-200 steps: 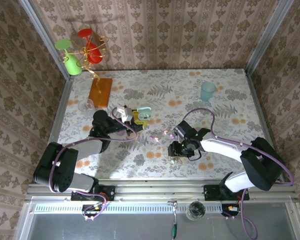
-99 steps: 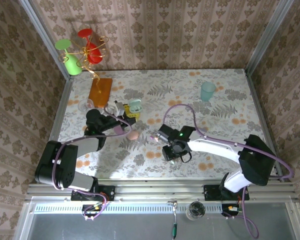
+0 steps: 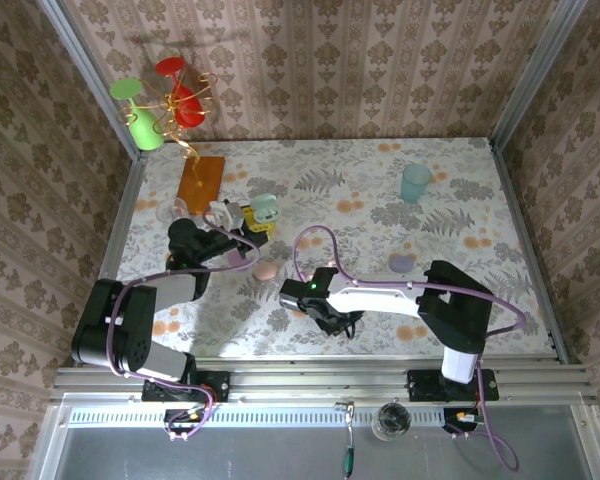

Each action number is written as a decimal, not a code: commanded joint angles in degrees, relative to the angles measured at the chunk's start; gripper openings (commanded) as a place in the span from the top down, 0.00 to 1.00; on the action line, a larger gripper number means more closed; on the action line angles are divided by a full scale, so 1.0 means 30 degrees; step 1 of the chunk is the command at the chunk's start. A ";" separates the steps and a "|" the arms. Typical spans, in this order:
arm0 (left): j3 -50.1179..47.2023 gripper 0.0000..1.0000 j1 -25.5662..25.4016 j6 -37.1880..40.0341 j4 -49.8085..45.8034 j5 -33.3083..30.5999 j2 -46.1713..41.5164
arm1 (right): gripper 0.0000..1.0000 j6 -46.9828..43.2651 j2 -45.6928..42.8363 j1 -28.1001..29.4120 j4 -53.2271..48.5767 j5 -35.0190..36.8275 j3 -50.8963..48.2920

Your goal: Insert the wireless bluetooth earbuds into the charging case

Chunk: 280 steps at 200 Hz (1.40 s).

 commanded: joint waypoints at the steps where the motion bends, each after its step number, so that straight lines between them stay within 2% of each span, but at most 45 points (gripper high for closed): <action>1: -0.0056 0.72 0.0192 -0.0255 0.0542 0.0405 -0.0310 | 0.68 -0.0188 0.0825 0.0161 -0.0928 0.1009 0.0668; 124: -0.0242 0.72 0.0150 0.0630 -0.0950 0.0194 -0.1139 | 0.73 -0.0672 0.2890 0.0576 -0.1368 0.1667 0.1189; 175: -0.0283 0.72 0.0077 0.0733 -0.0969 0.0162 -0.1200 | 0.80 -0.0595 0.2771 0.0555 -0.1470 0.2070 0.1308; 221: -0.0417 0.72 -0.0451 0.1295 -0.0718 -0.0662 -0.0930 | 0.84 -0.0237 -0.0467 -0.0351 -0.0044 0.1758 0.0874; 280: -0.0157 0.72 -0.1721 0.1319 0.0081 -0.1267 -0.0014 | 0.84 0.0157 -0.7115 -0.3144 0.5917 -0.2538 -0.1349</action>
